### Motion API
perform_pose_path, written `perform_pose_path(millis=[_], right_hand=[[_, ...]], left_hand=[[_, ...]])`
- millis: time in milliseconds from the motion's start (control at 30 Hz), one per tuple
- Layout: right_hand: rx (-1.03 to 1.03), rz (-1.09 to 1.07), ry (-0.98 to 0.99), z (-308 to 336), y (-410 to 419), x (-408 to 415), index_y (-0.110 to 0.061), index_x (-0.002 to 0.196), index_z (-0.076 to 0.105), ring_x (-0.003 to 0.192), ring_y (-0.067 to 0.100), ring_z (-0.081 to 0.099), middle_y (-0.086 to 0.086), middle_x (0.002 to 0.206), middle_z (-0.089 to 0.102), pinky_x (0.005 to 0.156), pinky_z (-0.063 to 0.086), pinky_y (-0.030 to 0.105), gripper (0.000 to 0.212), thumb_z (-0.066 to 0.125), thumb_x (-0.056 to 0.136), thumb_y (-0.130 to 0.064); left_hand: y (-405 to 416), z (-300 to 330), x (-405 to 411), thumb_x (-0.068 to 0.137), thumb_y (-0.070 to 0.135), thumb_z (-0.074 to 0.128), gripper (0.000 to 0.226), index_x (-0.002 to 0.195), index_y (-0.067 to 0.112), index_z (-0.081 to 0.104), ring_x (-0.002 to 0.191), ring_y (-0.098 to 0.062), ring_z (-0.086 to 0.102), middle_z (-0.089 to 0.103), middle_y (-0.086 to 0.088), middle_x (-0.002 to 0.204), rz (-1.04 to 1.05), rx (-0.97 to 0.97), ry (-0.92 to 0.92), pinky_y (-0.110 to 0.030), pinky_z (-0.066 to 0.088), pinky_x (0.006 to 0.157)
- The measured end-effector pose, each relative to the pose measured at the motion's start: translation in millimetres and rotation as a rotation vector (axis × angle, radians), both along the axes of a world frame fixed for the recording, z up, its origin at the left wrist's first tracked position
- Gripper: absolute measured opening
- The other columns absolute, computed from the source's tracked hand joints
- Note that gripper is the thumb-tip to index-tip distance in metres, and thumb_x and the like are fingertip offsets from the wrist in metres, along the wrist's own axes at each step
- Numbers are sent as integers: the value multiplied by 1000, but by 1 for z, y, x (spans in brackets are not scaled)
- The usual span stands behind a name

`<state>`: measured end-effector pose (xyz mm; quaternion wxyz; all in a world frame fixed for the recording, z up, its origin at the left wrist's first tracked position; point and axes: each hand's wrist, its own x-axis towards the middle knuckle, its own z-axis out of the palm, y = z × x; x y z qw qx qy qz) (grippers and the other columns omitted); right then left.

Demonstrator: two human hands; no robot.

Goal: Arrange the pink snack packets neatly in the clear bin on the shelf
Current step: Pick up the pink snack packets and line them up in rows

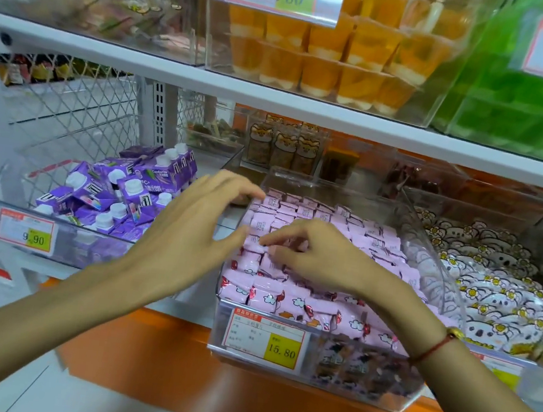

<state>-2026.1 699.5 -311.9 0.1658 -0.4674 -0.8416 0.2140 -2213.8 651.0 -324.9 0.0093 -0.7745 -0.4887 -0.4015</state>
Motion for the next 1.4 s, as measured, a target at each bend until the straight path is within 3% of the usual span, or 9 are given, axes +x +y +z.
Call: perform_pose_path(millis=[167, 333, 400, 567, 700, 767, 900, 1167, 1400], right_hand=[[234, -148, 55, -4, -12, 34, -28, 107, 68, 85, 9, 59, -8, 100, 66, 78, 53, 36, 21, 54, 93, -22], [271, -39, -202, -14, -26, 41, -29, 129, 55, 111, 11, 53, -9, 128, 57, 89, 45, 30, 35, 42, 97, -38], [208, -7, -188, -16, -30, 45, -31, 135, 49, 117, 7, 47, -13, 133, 52, 92, 41, 26, 42, 35, 98, -46], [207, -17, -210, -21, -36, 49, -34, 130, 53, 119, 4, 42, -17, 135, 46, 91, 42, 27, 43, 35, 95, -52], [255, -51, -196, -29, -40, 43, -33, 127, 57, 108, 1, 40, -16, 132, 47, 76, 32, 21, 42, 37, 95, -51], [263, -59, -200, -31, -39, 41, -32, 129, 55, 108, 3, 40, -15, 134, 46, 75, 27, 20, 42, 36, 96, -50], [273, -74, -230, -28, -33, 38, -29, 129, 56, 115, 11, 43, -11, 134, 49, 84, 37, 27, 42, 39, 96, -48], [230, -69, -206, -19, -36, 39, -29, 114, 65, 107, 11, 45, -12, 124, 54, 76, 40, 29, 35, 45, 93, -48], [210, -88, -215, -17, -37, 35, -27, 105, 66, 101, 12, 46, -8, 112, 57, 80, 46, 36, 51, 35, 88, -63]], left_hand=[[25, 31, 12, 87, 25, 65, 26, 111, 33, 61, 94, 1, 48, 54, 24, 100, -128, -62, 304, -24, 39, 79], [41, 24, 30, 87, 39, 63, 25, 112, 33, 64, 96, -14, 62, 69, 9, 105, -121, -206, 597, -27, 43, 69], [41, 17, 31, 88, 43, 59, 27, 110, 29, 65, 94, -20, 62, 69, 4, 102, -81, -186, 698, -30, 46, 70], [41, 16, 26, 86, 47, 61, 28, 110, 32, 63, 96, -15, 62, 69, 11, 105, -116, -182, 670, -25, 34, 64], [44, 13, 27, 86, 48, 60, 27, 110, 35, 61, 97, -14, 62, 69, 13, 104, -42, -151, 640, -25, 29, 61], [46, 11, 28, 86, 48, 61, 28, 111, 36, 63, 99, -15, 62, 69, 13, 103, -2, -144, 616, -25, 30, 63], [46, 11, 29, 85, 48, 62, 26, 109, 39, 66, 97, -14, 63, 70, 13, 102, 31, -132, 575, -24, 34, 63], [33, -3, 32, 94, 38, 52, 22, 109, 32, 67, 96, -19, 64, 71, 7, 106, 39, -84, 355, -29, 45, 68], [22, 4, 34, 93, 26, 57, 14, 99, 19, 67, 88, -7, 65, 70, 9, 93, -25, -28, -420, -38, 54, 81]])
